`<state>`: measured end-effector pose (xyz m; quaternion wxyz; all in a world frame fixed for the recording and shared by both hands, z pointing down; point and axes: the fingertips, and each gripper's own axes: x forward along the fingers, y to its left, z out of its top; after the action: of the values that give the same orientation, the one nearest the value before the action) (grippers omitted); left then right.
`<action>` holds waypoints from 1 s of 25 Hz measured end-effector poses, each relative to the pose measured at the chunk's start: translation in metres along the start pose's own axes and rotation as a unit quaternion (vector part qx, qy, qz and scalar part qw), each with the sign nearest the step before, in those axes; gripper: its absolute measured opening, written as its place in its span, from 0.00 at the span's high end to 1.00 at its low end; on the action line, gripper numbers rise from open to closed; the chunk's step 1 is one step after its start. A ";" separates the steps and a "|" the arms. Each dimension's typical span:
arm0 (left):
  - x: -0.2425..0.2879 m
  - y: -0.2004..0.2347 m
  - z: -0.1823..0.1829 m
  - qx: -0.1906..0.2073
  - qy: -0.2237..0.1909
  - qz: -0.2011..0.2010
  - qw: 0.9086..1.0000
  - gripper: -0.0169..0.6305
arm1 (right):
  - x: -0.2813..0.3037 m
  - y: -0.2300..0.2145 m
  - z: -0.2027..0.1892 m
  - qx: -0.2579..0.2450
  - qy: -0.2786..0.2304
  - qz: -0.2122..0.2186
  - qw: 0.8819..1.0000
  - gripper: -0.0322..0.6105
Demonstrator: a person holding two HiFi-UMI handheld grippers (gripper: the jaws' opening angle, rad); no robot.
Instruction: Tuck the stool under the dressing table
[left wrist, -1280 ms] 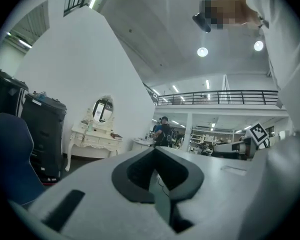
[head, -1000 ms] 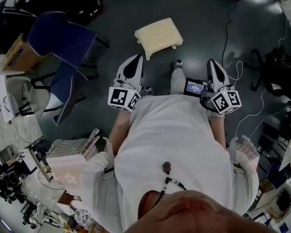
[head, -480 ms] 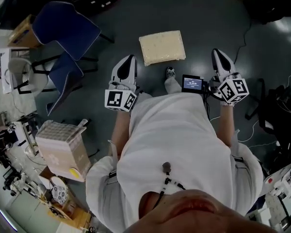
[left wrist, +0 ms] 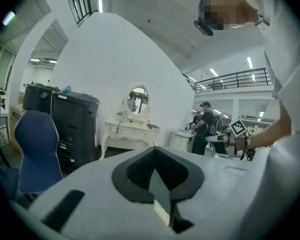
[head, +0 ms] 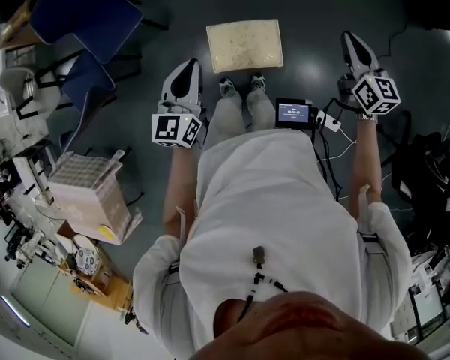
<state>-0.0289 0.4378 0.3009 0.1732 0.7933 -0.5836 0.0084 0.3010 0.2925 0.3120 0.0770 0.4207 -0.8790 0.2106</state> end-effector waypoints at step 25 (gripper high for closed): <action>0.128 0.168 -0.458 -0.129 0.264 0.040 0.955 0.49 | 0.185 -0.052 -0.472 0.071 0.278 -0.047 0.957 0.51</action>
<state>-0.0571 0.4064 0.8036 0.4221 0.7097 -0.5440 0.1491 0.2042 0.3383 0.8096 0.2983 0.3907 -0.7846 0.3778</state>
